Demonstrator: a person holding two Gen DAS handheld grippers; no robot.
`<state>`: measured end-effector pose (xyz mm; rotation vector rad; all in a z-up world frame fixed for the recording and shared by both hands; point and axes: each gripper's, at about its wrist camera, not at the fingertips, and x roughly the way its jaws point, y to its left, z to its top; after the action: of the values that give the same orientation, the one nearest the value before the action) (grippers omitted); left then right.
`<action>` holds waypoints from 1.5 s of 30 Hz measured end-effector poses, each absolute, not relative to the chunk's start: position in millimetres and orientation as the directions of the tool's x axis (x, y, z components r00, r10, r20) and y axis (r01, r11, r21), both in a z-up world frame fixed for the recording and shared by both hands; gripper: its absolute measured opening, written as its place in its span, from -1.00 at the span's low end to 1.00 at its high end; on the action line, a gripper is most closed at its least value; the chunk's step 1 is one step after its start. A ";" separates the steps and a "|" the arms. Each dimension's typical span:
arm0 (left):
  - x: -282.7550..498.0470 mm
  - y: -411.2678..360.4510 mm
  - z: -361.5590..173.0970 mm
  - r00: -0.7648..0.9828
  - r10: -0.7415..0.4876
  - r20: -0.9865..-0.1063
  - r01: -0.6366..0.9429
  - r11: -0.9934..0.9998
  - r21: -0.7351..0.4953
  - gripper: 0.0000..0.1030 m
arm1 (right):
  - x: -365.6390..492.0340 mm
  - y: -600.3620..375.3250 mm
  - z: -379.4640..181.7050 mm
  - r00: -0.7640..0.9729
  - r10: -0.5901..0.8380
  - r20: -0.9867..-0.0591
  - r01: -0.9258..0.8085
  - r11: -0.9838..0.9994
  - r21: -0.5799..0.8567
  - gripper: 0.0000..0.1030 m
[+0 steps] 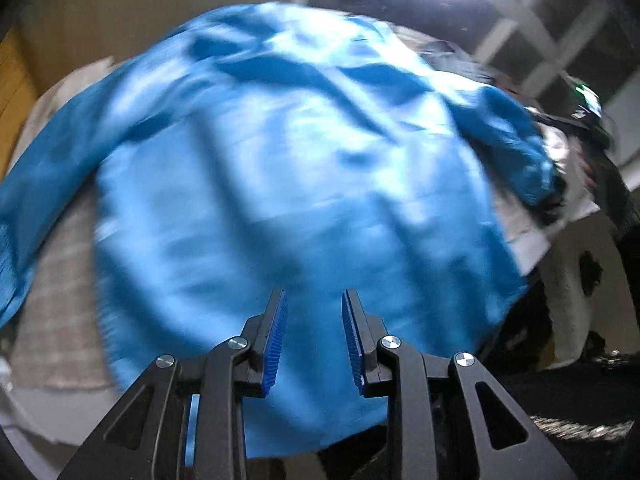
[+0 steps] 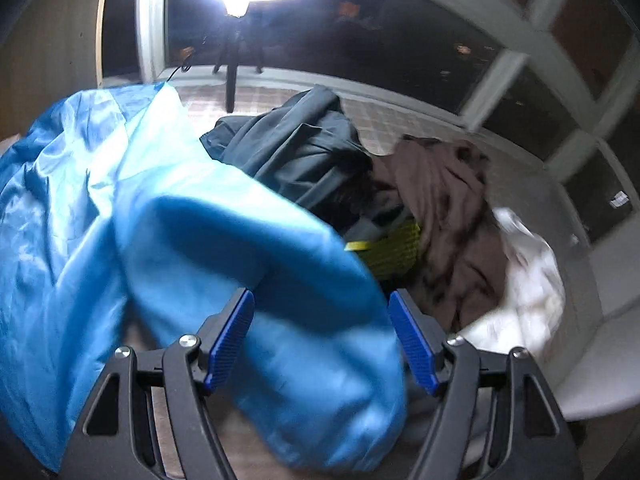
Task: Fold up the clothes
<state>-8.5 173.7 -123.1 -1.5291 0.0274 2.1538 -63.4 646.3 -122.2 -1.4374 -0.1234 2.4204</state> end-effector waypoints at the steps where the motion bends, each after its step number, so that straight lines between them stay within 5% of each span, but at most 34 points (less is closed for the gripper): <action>1: -7.4 196.3 -121.6 -0.243 0.396 -0.886 -0.416 -0.867 -0.274 -0.48 | -71.5 656.8 -128.2 -0.433 0.299 -0.850 -0.207 -0.951 -0.229 0.35; 11: 0.8 396.8 -177.6 -0.149 0.303 -0.941 -0.569 -0.805 -0.169 -0.28 | -91.8 682.8 -166.9 -0.399 0.069 -0.914 0.057 -0.993 -0.099 0.31; 12: 1.3 415.5 -184.2 -0.142 0.288 -0.947 -0.583 -0.797 -0.155 -0.28 | -91.6 682.8 -167.3 -0.403 0.046 -0.914 0.080 -0.993 -0.085 0.02; 13: 1.8 434.3 -190.7 -0.135 0.274 -0.952 -0.598 -0.789 -0.142 -0.28 | -91.4 682.7 -167.8 -0.406 0.023 -0.914 0.103 -0.992 -0.070 -0.63; 14: 2.3 453.1 -197.3 -0.128 0.259 -0.957 -0.612 -0.780 -0.129 -0.28 | -91.1 682.7 -168.2 -0.408 -0.001 -0.913 0.126 -0.990 -0.056 -0.96; 17: 3.0 495.8 -215.2 -0.104 0.229 -0.968 -0.646 -0.755 -0.109 -0.48 | -90.5 682.6 -169.5 -0.413 -0.070 -0.908 0.195 -0.981 -0.013 -0.97; 18: 2.8 497.8 -220.3 -0.082 0.232 -0.969 -0.655 -0.746 -0.123 -0.93 | -90.3 682.6 -169.9 -0.413 -0.093 -0.906 0.218 -0.976 0.001 -0.97; 19: 2.5 498.3 -222.5 -0.064 0.237 -0.969 -0.658 -0.741 -0.137 -1.00 | -89.7 684.0 -162.0 -0.445 -0.091 -0.891 0.222 -0.975 -0.012 -0.98; 23: -1.7 487.3 -197.9 0.021 0.386 -0.922 -0.601 -0.732 -0.320 -1.00 | -93.9 714.6 -105.5 -0.590 -0.033 -0.807 0.161 -0.984 -0.078 -0.99; 28: 11.8 493.7 -161.0 0.052 0.483 -0.874 -0.634 -0.661 -0.403 -1.00 | -116.0 796.5 -48.0 -0.721 0.143 -0.678 -0.087 -0.989 -0.116 -0.99; 31: 18.4 512.3 -166.4 -0.017 0.345 -0.938 -0.647 -0.720 -0.253 -0.99 | -141.6 833.5 -48.7 -0.691 0.292 -0.661 -0.252 -0.955 -0.158 -0.98; 35: 25.1 501.4 -183.5 -0.085 0.209 -0.974 -0.569 -0.813 -0.125 -0.57 | -174.9 860.0 -73.5 -0.576 0.300 -0.761 -0.300 -0.943 -0.145 -0.93; 40: 37.0 492.8 -209.4 -0.052 0.171 -0.984 -0.515 -0.848 -0.120 -0.50 | -130.9 827.5 -58.7 -0.677 0.221 -0.702 -0.249 -0.966 -0.065 -0.21; 45: 41.7 495.8 -226.5 -0.063 0.144 -0.988 -0.523 -0.847 -0.091 -0.43 | -129.5 768.9 -82.4 -0.667 0.080 -0.741 -0.121 -0.993 0.003 -0.04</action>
<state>41.7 495.8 -226.5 -1.7668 0.4041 1.9604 -129.5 768.9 -82.4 -1.2283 0.0786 2.7703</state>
